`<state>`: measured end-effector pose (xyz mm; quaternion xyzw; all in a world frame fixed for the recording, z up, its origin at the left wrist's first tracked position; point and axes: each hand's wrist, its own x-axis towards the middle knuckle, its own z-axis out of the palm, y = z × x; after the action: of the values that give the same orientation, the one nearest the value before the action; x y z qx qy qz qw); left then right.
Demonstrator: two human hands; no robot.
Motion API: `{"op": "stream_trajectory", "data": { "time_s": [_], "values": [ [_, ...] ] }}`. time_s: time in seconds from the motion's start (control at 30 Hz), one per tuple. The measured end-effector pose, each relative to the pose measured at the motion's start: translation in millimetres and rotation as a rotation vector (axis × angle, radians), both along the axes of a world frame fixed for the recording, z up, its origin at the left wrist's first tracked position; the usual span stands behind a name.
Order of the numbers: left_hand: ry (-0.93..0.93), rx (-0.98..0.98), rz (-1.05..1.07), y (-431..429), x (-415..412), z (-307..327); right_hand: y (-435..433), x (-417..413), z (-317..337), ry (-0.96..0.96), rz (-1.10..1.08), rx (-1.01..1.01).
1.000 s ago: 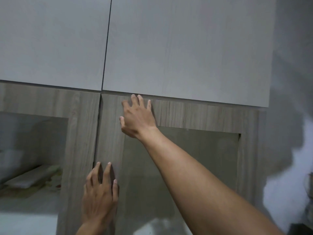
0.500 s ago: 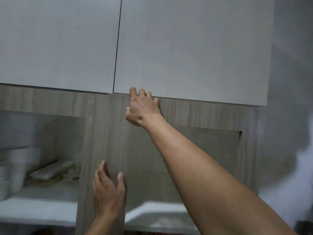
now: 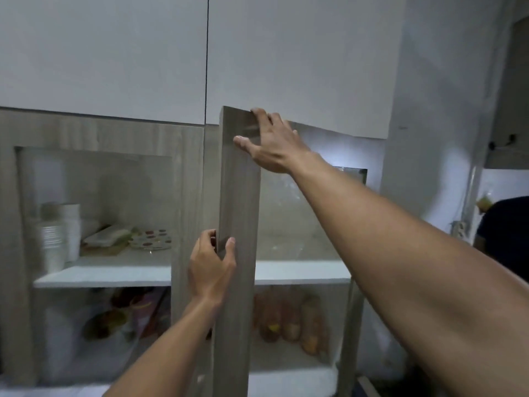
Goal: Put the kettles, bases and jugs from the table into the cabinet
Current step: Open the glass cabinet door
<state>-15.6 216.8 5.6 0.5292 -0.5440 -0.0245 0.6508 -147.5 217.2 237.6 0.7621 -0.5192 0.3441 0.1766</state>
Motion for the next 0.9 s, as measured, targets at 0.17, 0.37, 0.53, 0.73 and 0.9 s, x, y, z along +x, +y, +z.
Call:
{"op": "stream_trajectory", "data": {
  "time_s": [0.17,0.37,0.53,0.73,0.9],
  "values": [
    [-0.042,-0.031,-0.075,74.5,-30.5,-1.2,70.1,-20.9,-4.2,-0.045,-0.019,-0.014],
    [-0.119,-0.104,-0.279,137.1,-83.5,1.8,146.4,-76.0,-1.2,-0.04,-0.079,-0.071],
    [-0.284,-0.208,-0.476,172.0,-131.7,-7.5,200.6,-134.6,-3.1,-0.023,-0.102,-0.135],
    [-0.305,-0.232,-0.659,204.4,-223.1,-9.3,268.0,-207.1,-8.2,0.035,-0.254,-0.21],
    [-0.401,-0.197,-0.756,231.5,-290.3,-7.3,315.2,-260.6,-4.2,0.176,-0.48,-0.191]
  ]
}}
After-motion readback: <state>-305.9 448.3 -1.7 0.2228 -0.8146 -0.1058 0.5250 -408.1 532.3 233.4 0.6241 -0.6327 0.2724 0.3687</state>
